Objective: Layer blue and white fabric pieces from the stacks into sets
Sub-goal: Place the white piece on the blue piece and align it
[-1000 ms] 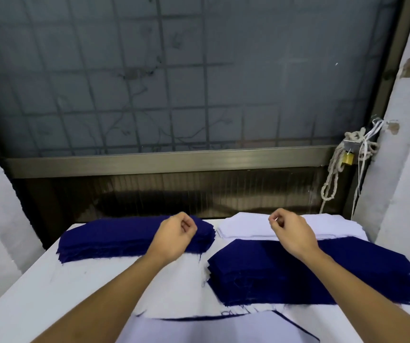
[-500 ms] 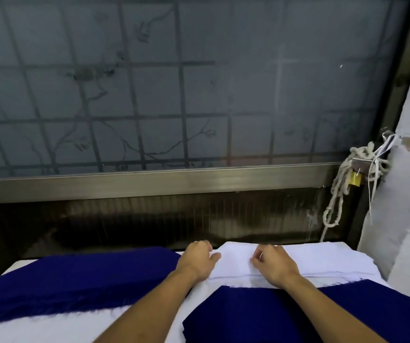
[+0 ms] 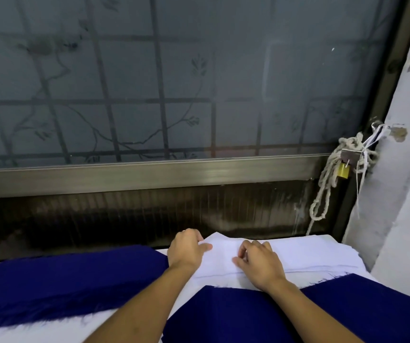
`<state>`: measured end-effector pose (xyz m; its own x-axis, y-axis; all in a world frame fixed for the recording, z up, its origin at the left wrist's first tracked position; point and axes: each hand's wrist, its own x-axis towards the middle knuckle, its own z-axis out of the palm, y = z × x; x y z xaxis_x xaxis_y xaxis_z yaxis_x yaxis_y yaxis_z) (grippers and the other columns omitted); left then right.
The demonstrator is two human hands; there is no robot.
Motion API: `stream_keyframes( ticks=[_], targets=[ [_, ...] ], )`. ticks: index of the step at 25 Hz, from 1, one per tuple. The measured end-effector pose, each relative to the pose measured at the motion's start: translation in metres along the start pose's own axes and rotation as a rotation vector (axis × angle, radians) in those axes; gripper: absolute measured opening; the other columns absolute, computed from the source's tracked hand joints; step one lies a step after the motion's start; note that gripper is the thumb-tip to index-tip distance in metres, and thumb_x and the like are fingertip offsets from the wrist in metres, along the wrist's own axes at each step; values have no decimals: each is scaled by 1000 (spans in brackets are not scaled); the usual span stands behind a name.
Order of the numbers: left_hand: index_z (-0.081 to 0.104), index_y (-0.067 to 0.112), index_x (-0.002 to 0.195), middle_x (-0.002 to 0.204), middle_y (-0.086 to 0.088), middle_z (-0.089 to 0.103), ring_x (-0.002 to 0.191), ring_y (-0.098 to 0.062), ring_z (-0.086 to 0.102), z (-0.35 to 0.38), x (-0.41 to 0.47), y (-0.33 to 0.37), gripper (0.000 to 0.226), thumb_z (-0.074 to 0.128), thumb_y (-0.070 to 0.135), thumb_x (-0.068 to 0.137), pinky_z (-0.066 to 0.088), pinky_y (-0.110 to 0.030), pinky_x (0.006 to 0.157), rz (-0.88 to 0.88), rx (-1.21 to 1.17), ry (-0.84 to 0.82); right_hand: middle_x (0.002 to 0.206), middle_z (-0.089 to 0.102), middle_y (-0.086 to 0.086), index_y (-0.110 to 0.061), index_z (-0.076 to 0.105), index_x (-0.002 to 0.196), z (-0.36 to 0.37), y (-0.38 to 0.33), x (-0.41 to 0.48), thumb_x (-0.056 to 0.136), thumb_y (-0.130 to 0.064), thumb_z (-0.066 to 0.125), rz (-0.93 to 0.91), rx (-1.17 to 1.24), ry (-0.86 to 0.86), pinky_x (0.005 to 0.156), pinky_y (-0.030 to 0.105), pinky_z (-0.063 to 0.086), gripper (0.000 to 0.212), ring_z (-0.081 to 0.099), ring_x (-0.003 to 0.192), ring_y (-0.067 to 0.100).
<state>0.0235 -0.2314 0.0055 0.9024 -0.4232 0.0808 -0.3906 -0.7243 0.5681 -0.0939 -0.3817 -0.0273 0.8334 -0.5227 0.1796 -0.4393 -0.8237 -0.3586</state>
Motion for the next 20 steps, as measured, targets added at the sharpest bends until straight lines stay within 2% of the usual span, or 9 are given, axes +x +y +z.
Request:
stream_keyframes(
  ticks=[3,6,9,11,13,15,17,19,20],
  targets=[
    [66,20,88,81,5,65,75,-12,62,-5,-6,4,26,62,43,100,42,-22,58,116,209,36,119,62,-7,-31,60,110,4,-2,0,98,-49,56,-21,-61,36,92,25,49,22,50,110,11],
    [71,20,103,97,4,69,91,-14,63,-11,-13,8,30,48,39,107,50,-30,78,298,453,139,132,52,-6,-30,52,130,3,-4,-1,99,-50,53,-39,-119,136,98,24,45,37,48,117,11],
    [69,22,101,98,6,70,90,-11,64,-21,-17,16,20,61,40,101,51,-27,75,316,297,151,138,50,-6,-28,49,139,-5,-6,2,99,-46,55,-133,-186,294,102,28,42,45,48,124,14],
    [66,20,98,96,5,69,87,-10,64,-30,-20,23,21,64,41,98,47,-23,68,313,224,128,147,47,-8,-30,45,145,-15,-11,7,98,-46,59,-147,-82,283,110,30,36,52,43,134,14],
    [64,19,96,98,3,69,88,-11,64,-38,-25,30,18,62,37,100,48,-24,69,332,194,81,151,42,-12,-36,42,146,-26,-15,11,96,-48,61,-121,79,197,116,32,28,55,35,142,12],
    [58,22,89,95,5,69,84,-10,63,-46,-32,34,18,58,33,103,45,-23,64,374,160,54,144,46,-13,-40,53,136,-36,-17,12,95,-46,64,-104,167,125,112,33,28,43,34,139,13],
    [52,26,83,81,11,62,72,-9,57,-57,-39,34,23,55,34,105,36,-21,56,393,125,81,125,52,-12,-41,65,116,-46,-13,8,95,-43,65,-91,190,91,98,30,31,20,40,128,15],
    [52,27,80,72,14,56,66,-6,55,-75,-46,30,27,52,34,106,35,-22,54,377,62,124,110,55,-12,-45,66,98,-61,-8,0,94,-40,67,-86,210,97,92,31,29,6,45,117,16],
    [55,27,81,70,14,56,66,-4,55,-83,-48,27,27,51,34,106,38,-25,54,362,34,142,104,59,-11,-46,65,89,-69,-4,-4,93,-38,69,-81,236,100,91,33,32,10,48,113,16]
  ],
)
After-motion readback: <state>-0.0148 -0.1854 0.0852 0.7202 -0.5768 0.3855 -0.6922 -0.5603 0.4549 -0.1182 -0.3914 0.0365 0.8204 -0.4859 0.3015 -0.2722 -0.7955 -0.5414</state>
